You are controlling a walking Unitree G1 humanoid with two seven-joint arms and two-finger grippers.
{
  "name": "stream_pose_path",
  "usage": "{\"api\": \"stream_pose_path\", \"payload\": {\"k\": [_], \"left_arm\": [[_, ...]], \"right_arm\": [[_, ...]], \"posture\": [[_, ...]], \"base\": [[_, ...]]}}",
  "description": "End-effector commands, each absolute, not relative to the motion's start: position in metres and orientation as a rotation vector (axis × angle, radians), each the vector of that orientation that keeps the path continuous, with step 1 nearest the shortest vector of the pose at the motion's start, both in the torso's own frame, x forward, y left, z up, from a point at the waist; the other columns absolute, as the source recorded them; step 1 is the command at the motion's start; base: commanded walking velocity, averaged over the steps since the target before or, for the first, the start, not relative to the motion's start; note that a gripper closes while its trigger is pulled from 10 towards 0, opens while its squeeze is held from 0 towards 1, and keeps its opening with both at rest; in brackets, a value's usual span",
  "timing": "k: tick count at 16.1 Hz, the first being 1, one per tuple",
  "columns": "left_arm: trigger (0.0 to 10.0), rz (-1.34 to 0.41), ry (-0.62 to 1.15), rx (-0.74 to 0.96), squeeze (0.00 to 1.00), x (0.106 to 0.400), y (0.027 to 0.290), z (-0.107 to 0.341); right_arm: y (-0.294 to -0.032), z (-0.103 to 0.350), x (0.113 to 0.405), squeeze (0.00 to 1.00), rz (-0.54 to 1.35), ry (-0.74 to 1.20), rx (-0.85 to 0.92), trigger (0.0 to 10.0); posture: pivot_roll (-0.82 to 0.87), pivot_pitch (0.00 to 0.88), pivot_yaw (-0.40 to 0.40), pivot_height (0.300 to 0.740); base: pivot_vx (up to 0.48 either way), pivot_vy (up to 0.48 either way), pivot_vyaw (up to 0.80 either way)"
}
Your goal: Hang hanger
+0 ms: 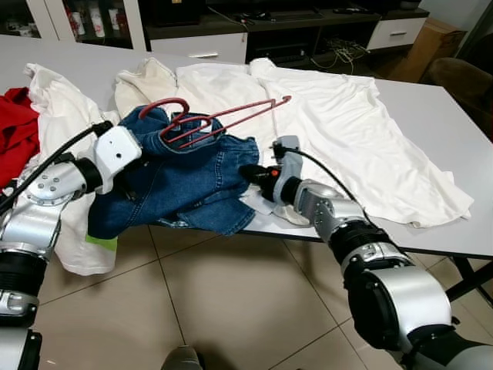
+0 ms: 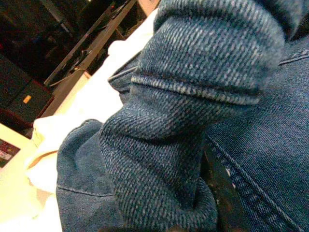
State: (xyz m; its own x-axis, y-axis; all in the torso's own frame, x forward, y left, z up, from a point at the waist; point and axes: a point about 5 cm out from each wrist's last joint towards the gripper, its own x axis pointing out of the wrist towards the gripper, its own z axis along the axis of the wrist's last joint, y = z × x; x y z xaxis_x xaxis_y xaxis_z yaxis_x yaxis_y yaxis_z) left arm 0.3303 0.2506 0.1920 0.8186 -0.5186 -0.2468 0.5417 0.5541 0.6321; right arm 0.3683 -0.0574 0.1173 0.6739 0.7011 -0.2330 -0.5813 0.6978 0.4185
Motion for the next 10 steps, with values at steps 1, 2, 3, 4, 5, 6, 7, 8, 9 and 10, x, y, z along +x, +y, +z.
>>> {"api": "stream_pose_path", "payload": {"k": [1,2,3,4,5,6,7,8,9,10], "left_arm": [[10.0,-0.632,0.009,0.772,0.0,0.3335,0.2459,0.1971],[10.0,-0.633,0.009,0.772,0.0,0.3334,0.2455,0.1971],[10.0,-0.634,0.009,0.772,0.0,0.3335,0.2454,0.197],[10.0,-0.634,0.009,0.772,0.0,0.3335,0.2454,0.197],[10.0,-0.636,0.009,0.772,0.0,0.3333,0.2453,0.197],[10.0,-0.636,0.01,0.772,0.0,0.333,0.2453,0.197],[10.0,-0.637,0.01,0.773,0.0,0.3329,0.2453,0.197],[10.0,-0.636,0.009,0.773,0.0,0.333,0.2453,0.197],[10.0,-0.635,0.008,0.774,0.0,0.333,0.2453,0.1971],[10.0,-0.635,0.008,0.774,0.0,0.333,0.2453,0.1971]], "right_arm": [[-0.0572,0.1178,0.3676,1.0,0.752,0.401,0.327,10.0],[-0.0545,0.1173,0.3665,1.0,0.767,0.41,0.326,10.0],[-0.0523,0.1175,0.3658,0.01,0.78,0.412,0.327,10.0],[-0.0513,0.1177,0.3656,0.0,0.784,0.411,0.328,8.3],[-0.0499,0.1188,0.3654,0.0,0.792,0.403,0.335,0.0],[-0.0491,0.1203,0.3656,0.0,0.799,0.392,0.342,0.0],[-0.0487,0.1214,0.3659,0.0,0.801,0.385,0.342,0.0],[-0.0514,0.1228,0.3684,0.0,0.762,0.373,0.347,0.0],[-0.0559,0.1236,0.3712,0.0,0.715,0.36,0.349,0.0],[-0.0574,0.1237,0.372,0.0,0.7,0.357,0.351,0.0]], "posture": [[0.14,0.0,-0.072,0.74],[0.14,0.0,-0.072,0.74],[0.14,0.0,-0.072,0.74],[0.14,0.0,-0.072,0.74],[0.14,0.0,-0.073,0.74],[0.14,0.0,-0.073,0.74],[0.14,0.0,-0.073,0.74],[0.15,0.0,-0.073,0.74],[0.15,0.0,-0.073,0.74],[0.15,0.0,-0.073,0.74]], "base": [[0.0,0.0,0.0],[0.0,0.0,0.0],[0.0,0.0,0.0],[0.0,0.0,0.0],[0.0,0.0,0.0],[0.0,0.0,0.0],[0.0,0.0,0.0],[0.0,0.0,0.0],[0.0,0.0,0.0],[0.0,0.0,0.0]]}}
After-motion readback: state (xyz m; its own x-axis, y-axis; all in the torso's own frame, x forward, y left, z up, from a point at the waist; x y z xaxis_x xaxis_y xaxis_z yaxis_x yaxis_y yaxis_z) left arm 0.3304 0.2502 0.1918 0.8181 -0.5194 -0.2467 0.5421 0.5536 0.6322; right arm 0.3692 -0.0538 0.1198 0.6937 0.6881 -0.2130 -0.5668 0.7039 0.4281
